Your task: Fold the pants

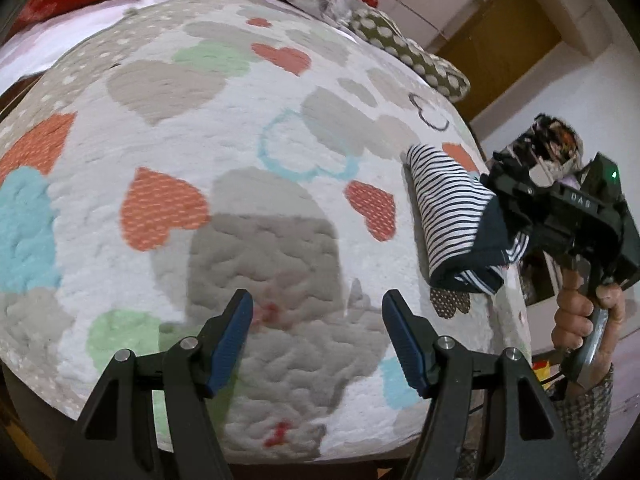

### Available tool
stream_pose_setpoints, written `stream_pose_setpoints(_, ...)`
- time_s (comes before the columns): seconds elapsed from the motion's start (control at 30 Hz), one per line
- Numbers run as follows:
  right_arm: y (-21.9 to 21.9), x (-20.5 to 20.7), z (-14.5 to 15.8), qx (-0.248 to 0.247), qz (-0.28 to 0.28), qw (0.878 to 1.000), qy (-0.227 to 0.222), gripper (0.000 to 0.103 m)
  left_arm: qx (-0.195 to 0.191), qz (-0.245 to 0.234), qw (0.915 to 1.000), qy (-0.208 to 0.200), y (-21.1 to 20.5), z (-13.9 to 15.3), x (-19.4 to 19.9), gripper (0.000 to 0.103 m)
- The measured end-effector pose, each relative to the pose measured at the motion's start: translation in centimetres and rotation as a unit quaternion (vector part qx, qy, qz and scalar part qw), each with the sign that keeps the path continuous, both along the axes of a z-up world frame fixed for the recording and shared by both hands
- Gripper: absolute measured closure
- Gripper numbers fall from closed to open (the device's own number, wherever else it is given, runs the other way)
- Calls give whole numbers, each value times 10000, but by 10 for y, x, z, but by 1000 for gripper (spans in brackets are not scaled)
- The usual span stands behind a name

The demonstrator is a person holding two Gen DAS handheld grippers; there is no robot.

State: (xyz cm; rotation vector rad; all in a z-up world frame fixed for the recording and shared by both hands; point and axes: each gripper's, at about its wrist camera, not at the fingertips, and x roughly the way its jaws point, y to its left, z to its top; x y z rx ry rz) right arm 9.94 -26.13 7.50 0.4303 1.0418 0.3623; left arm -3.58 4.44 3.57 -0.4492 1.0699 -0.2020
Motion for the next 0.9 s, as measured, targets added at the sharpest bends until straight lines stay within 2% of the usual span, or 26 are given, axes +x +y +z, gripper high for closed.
stream_pose_setpoints(0.03,-13,-1,-6,106,-82,9999,59,69,53,-59,10000,18,-7,1,2,37)
stream_pose_setpoints(0.1,-38,-3,-18,138,-323,9992,199,56,158,-185,9997,18,-18,6,8,37)
stream_pose_setpoints(0.13,-50,-6,-20,15,-554,9983,203,51,226,-250,9994,-11,-25,10,11,37)
stream_pose_setpoints(0.17,-64,-11,-20,-227,-891,9957,134,41,297,-309,9991,-58,-31,15,15,37)
stream_pose_setpoints(0.2,-72,-14,-19,-356,-1072,9936,62,39,382,-390,9984,-142,-39,22,20,37)
stream_pose_setpoints(0.27,-94,-26,-11,-458,-1417,9886,-217,39,481,-573,9965,-373,-58,35,31,37)
stream_pose_setpoints(0.3,-100,-29,-7,-384,-1438,9884,-309,44,479,-642,9958,-449,-65,39,37,37)
stream_pose_setpoints(0.37,-106,-38,4,61,-1263,9902,-599,58,375,-834,9943,-556,-86,45,52,37)
stream_pose_setpoints(0.47,-99,-38,10,649,-803,9920,-727,67,259,-1241,9896,-676,-122,44,74,37)
stream_pose_setpoints(0.53,-90,-33,7,1285,-448,9884,-669,67,433,-1437,9874,-493,-143,27,88,37)
stream_pose_setpoints(0.6,-77,-26,-1,1539,-187,9866,-511,67,656,-1406,9878,-88,-152,2,95,37)
stream_pose_setpoints(0.67,-64,-18,-16,1219,-130,9920,-289,67,498,-1300,9900,210,-149,-21,96,34)
stream_pose_setpoints(0.7,-59,-15,-28,771,-270,9965,-181,67,390,-1235,9916,30,-145,-22,91,34)
stream_pose_setpoints(0.77,-52,-11,-41,-94,-473,9988,-104,68,430,-1298,9906,-76,-146,-22,85,34)
stream_pose_setpoints(0.83,-47,-15,-38,-486,-491,9975,-172,68,372,-1275,9911,-95,-143,-22,84,34)
stream_pose_setpoints(0.9,-42,-18,-23,-626,-534,9961,-317,68,281,-1246,9918,-92,-140,-24,83,34)
